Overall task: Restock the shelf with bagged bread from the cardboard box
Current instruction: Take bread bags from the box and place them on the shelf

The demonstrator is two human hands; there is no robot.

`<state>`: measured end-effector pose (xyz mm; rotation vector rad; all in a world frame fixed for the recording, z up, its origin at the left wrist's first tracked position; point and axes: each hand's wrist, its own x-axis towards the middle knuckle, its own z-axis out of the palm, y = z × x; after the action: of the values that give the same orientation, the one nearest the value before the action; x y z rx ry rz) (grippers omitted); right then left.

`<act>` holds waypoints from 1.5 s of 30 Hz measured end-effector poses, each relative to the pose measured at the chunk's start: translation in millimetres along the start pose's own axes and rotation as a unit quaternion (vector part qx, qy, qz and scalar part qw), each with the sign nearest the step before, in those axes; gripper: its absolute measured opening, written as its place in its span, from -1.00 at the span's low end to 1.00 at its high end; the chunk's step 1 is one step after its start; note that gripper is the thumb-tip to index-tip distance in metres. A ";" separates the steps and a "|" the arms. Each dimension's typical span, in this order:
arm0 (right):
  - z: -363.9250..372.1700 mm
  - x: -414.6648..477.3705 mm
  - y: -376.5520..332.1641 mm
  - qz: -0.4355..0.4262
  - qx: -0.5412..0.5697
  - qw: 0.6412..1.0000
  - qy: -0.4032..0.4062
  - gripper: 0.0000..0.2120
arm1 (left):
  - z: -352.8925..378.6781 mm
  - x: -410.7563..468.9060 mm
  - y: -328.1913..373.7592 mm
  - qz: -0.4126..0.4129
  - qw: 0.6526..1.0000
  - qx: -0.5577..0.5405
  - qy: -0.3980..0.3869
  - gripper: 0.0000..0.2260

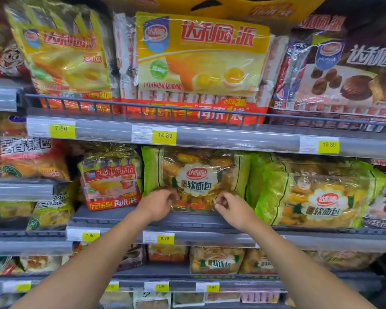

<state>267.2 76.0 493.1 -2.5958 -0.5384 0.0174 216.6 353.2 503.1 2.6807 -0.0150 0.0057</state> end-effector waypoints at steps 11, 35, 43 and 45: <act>5.7 7.9 -4.8 0.008 -0.006 1.000 0.021 -0.87 | -5.7 3.4 0.9 0.007 1.000 0.014 -0.027 -0.87; 12.4 -6.8 -38.8 0.092 -0.058 0.971 0.212 0.00 | 11.2 1.1 8.7 0.006 0.961 0.154 0.232 0.01; 10.2 -4.2 -38.0 0.095 -0.076 0.970 0.208 -0.02 | 12.7 3.9 8.6 0.015 0.955 0.169 0.243 0.03; 9.0 -6.8 -38.3 0.097 -0.081 0.971 0.203 -0.01 | 12.3 2.4 10.1 0.010 0.955 0.171 0.241 0.02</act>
<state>245.7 108.4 502.4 -2.6932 -0.1407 -0.5026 218.9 338.7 496.6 2.9430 0.1226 0.7303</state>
